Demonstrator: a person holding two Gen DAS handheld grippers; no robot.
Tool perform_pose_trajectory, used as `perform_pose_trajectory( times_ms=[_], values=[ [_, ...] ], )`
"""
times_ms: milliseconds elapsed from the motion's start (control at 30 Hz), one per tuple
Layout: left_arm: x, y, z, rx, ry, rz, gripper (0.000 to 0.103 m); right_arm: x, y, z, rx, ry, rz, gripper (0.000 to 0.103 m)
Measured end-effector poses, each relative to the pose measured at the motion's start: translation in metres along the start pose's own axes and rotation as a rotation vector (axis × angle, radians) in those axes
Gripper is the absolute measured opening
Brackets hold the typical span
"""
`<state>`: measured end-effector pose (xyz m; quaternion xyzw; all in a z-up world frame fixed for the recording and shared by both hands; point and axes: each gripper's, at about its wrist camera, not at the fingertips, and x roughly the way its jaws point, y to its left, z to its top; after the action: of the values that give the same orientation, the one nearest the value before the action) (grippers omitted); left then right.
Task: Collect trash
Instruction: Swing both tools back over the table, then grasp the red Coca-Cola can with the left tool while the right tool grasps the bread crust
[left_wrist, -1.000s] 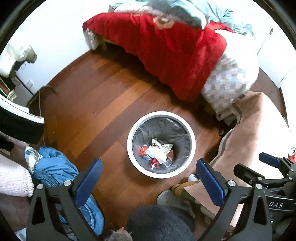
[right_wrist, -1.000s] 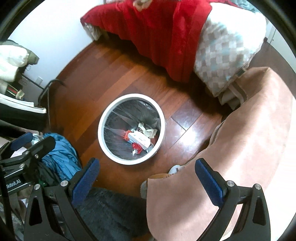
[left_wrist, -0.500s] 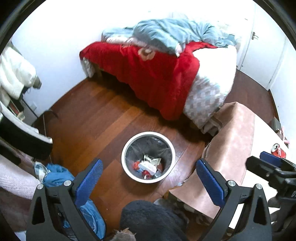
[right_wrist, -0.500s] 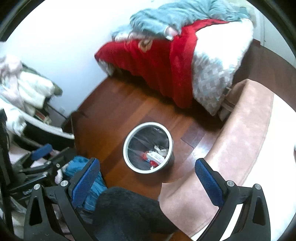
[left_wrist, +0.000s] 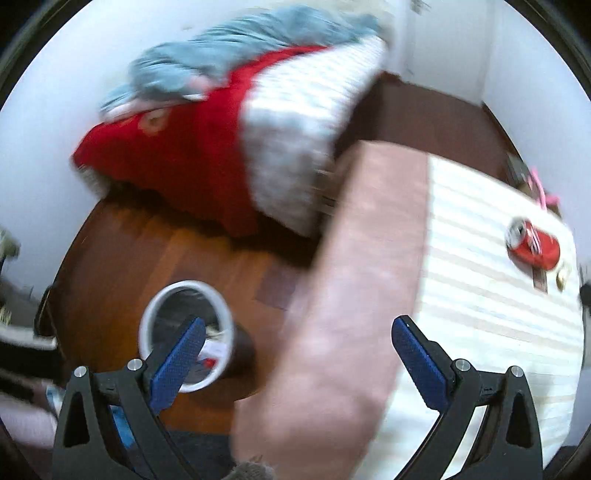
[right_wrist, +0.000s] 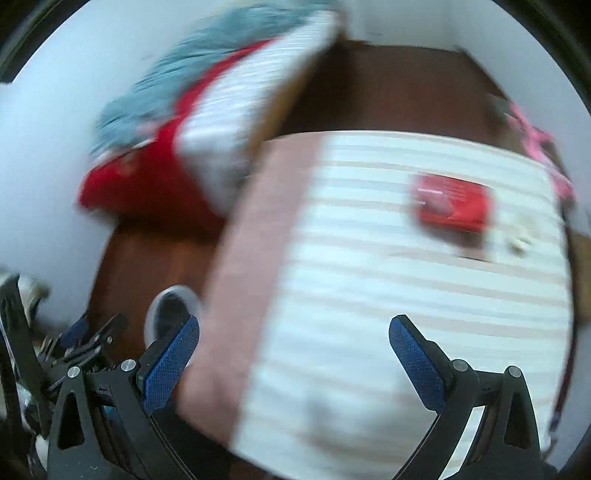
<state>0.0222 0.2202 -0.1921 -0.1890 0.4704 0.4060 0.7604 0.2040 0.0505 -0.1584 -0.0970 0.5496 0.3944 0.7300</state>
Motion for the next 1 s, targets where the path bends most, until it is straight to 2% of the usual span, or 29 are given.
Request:
perform_pose_trajectory(
  times_ms=[67, 200, 267, 300, 333, 467, 567, 633, 733, 833, 900, 1000],
  values=[
    [0.021, -0.041, 0.01, 0.049, 0.027, -0.02, 0.103, 0.005, -0.06, 0.015, 0.101, 0.002, -0.068, 0.103],
    [0.047, -0.108, 0.042, 0.073, 0.081, -0.141, 0.103, 0.021, -0.167, 0.047, 0.273, 0.003, -0.176, 0.102],
    [0.045, -0.144, 0.055, 0.138, 0.053, -0.187, 0.103, 0.033, -0.207, 0.062, 0.315, 0.019, -0.21, 0.094],
    [0.044, -0.162, 0.061, 0.189, 0.036, -0.188, 0.103, 0.04, -0.223, 0.069, 0.332, 0.035, -0.22, 0.086],
    [0.041, -0.184, 0.067, 0.26, 0.008, -0.183, 0.103, 0.05, -0.231, 0.078, 0.341, 0.047, -0.219, 0.08],
    [0.041, -0.25, 0.089, 0.49, -0.061, -0.18, 0.103, 0.08, -0.267, 0.101, 0.341, 0.08, -0.251, 0.076],
    [0.046, -0.278, 0.097, 0.614, -0.06, -0.241, 0.103, 0.103, -0.287, 0.109, 0.342, 0.117, -0.267, 0.059],
    [0.046, -0.299, 0.095, 0.735, -0.054, -0.303, 0.102, 0.11, -0.294, 0.106, 0.328, 0.128, -0.277, 0.045],
    [0.05, -0.328, 0.087, 0.934, -0.021, -0.365, 0.102, 0.103, -0.297, 0.099, 0.291, 0.104, -0.276, 0.013],
    [0.058, -0.353, 0.073, 1.123, -0.008, -0.356, 0.102, 0.093, -0.311, 0.086, 0.302, 0.108, -0.268, 0.012],
    [0.062, -0.366, 0.063, 1.215, 0.014, -0.358, 0.102, 0.087, -0.321, 0.08, 0.318, 0.108, -0.265, 0.012],
    [0.081, -0.381, 0.056, 1.283, 0.068, -0.322, 0.102, 0.079, -0.331, 0.074, 0.326, 0.117, -0.264, 0.012]
  ],
)
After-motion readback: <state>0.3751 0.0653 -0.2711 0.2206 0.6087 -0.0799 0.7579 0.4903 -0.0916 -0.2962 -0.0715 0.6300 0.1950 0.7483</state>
